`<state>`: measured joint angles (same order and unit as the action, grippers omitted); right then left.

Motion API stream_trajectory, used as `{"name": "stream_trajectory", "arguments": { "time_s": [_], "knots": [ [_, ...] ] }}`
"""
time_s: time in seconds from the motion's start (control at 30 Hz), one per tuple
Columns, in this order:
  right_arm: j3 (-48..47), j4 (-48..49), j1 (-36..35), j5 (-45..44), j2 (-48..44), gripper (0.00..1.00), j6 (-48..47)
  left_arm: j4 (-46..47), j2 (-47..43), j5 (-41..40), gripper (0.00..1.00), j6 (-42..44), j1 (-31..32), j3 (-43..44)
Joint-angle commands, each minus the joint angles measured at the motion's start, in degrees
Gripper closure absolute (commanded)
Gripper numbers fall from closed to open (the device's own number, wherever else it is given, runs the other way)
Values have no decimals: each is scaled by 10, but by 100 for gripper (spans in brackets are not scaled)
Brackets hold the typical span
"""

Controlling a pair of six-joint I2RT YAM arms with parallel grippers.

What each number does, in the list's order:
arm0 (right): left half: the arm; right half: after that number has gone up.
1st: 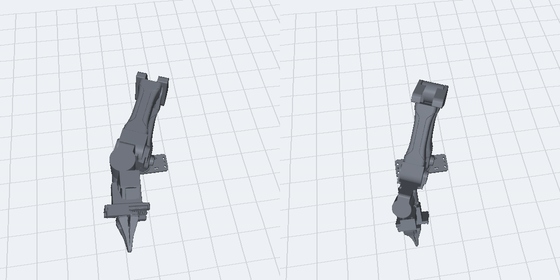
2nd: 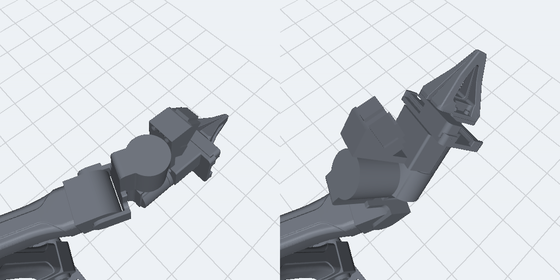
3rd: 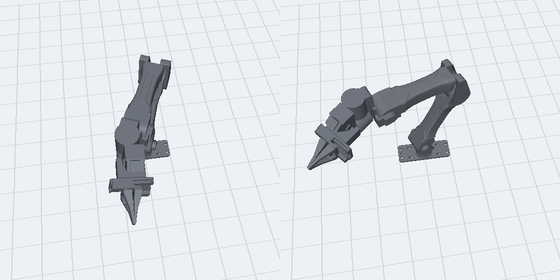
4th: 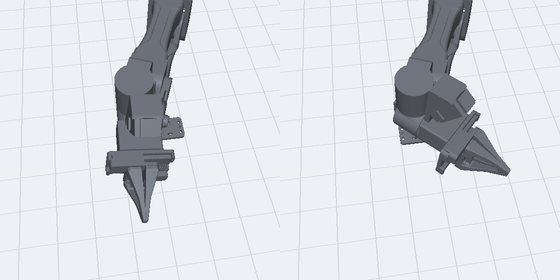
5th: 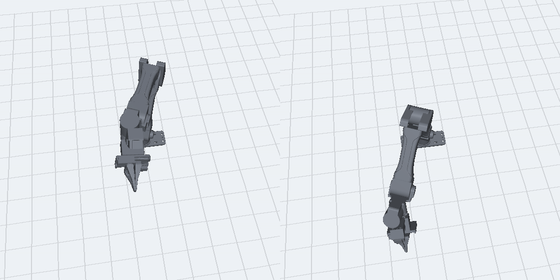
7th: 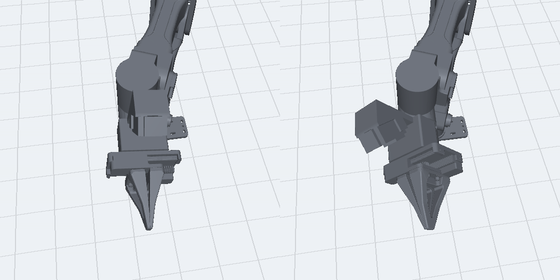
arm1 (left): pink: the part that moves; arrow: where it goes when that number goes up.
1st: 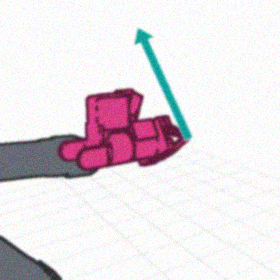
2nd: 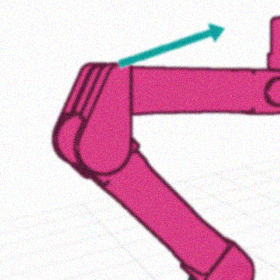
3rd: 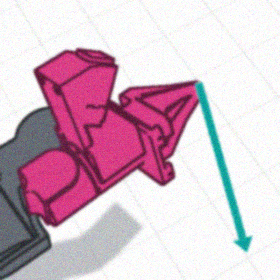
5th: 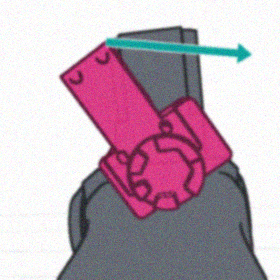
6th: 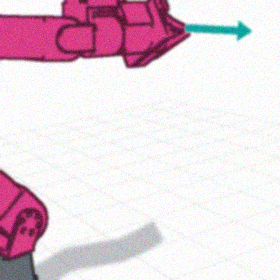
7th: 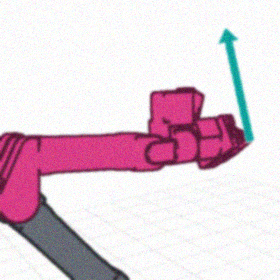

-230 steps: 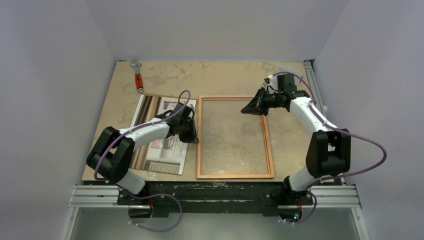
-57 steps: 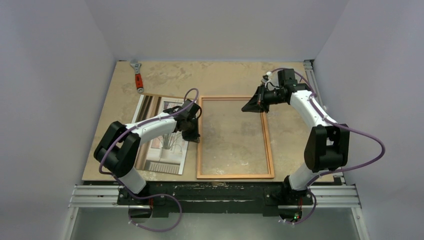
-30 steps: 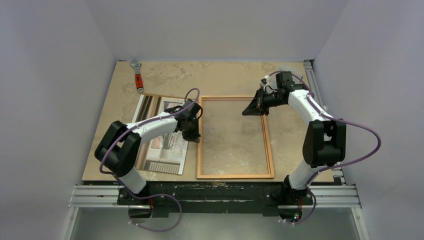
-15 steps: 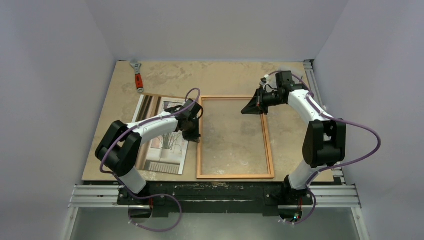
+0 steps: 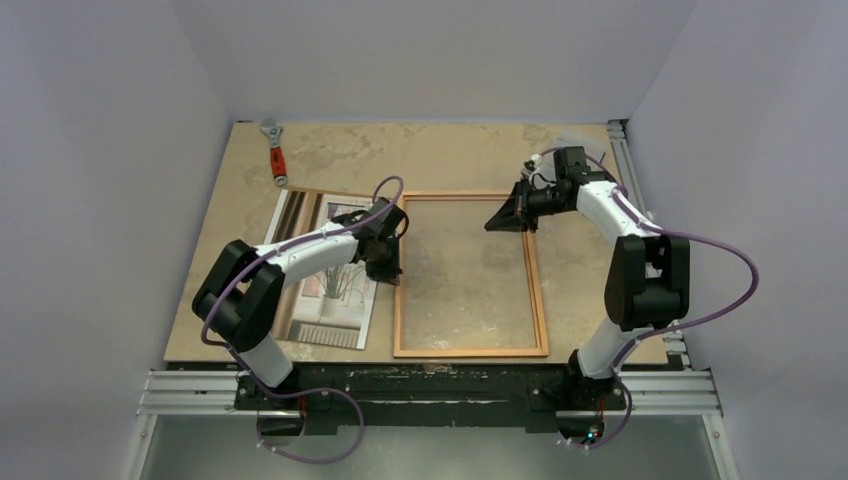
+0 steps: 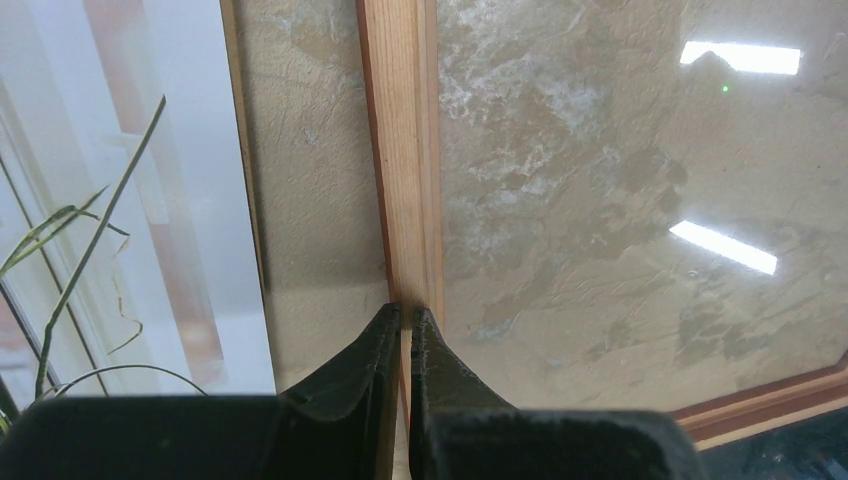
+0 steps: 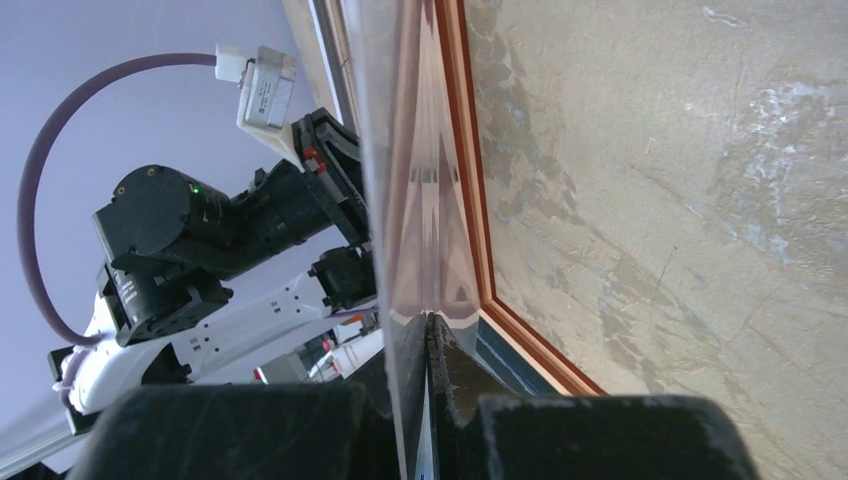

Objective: Put the photo into the frame

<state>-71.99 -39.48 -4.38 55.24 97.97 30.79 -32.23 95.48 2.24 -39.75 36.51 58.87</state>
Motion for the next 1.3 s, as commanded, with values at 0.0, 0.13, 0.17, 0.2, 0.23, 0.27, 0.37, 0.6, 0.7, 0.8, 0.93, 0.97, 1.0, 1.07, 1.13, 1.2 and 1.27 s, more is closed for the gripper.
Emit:
{"name": "stream_trajectory", "arguments": {
  "time_s": [0.0, 0.13, 0.17, 0.2, 0.23, 0.27, 0.37, 0.6, 0.7, 0.8, 0.93, 0.97, 1.0, 1.07, 1.13, 1.2, 1.27],
  "knots": [
    [11, 8, -7, 5, 14, 100, -28, -3, 52, -54, 100, 20, 10, -25],
    [9, -4, -7, 15, 35, 100, -59, -6, 54, -54, 100, 20, 12, -22],
    [6, -9, -7, 19, 40, 100, -68, -6, 54, -55, 100, 19, 11, -21],
    [2, -15, -7, 20, 46, 100, -78, -6, 54, -55, 100, 20, 12, -21],
    [-2, -23, -6, 17, 49, 100, -86, -7, 54, -56, 100, 20, 12, -21],
    [-5, -28, -7, 12, 52, 100, -91, -7, 55, -56, 100, 19, 12, -21],
    [-15, -38, -7, -6, 55, 100, -100, -9, 55, -57, 100, 20, 12, -19],
    [-40, -63, -7, -63, 60, 100, -117, -15, 45, -67, 100, 21, 13, -21],
    [-47, -65, -7, -65, 63, 100, -119, -15, 45, -67, 100, 21, 13, -19],
    [-50, -67, -7, -72, 62, 100, -121, -15, 49, -67, 100, 21, 13, -19],
    [-56, -73, -7, -83, 59, 100, -129, -14, 52, -67, 100, 21, 14, -19],
    [-57, -74, -7, -87, 59, 100, -130, -15, 52, -67, 100, 21, 15, -19],
    [-57, -74, -7, -89, 59, 100, -130, -14, 52, -67, 100, 21, 15, -19],
    [-58, -72, -7, -90, 57, 100, -130, -15, 52, -67, 100, 22, 15, -18],
    [-65, -78, -7, -98, 57, 100, -134, -15, 52, -69, 100, 22, 15, -19],
    [-70, -80, -6, -102, 56, 100, -135, -16, 52, -69, 100, 22, 16, -18],
    [-73, -82, -6, -104, 57, 100, -136, -17, 53, -69, 100, 22, 16, -18]
  ]
}}
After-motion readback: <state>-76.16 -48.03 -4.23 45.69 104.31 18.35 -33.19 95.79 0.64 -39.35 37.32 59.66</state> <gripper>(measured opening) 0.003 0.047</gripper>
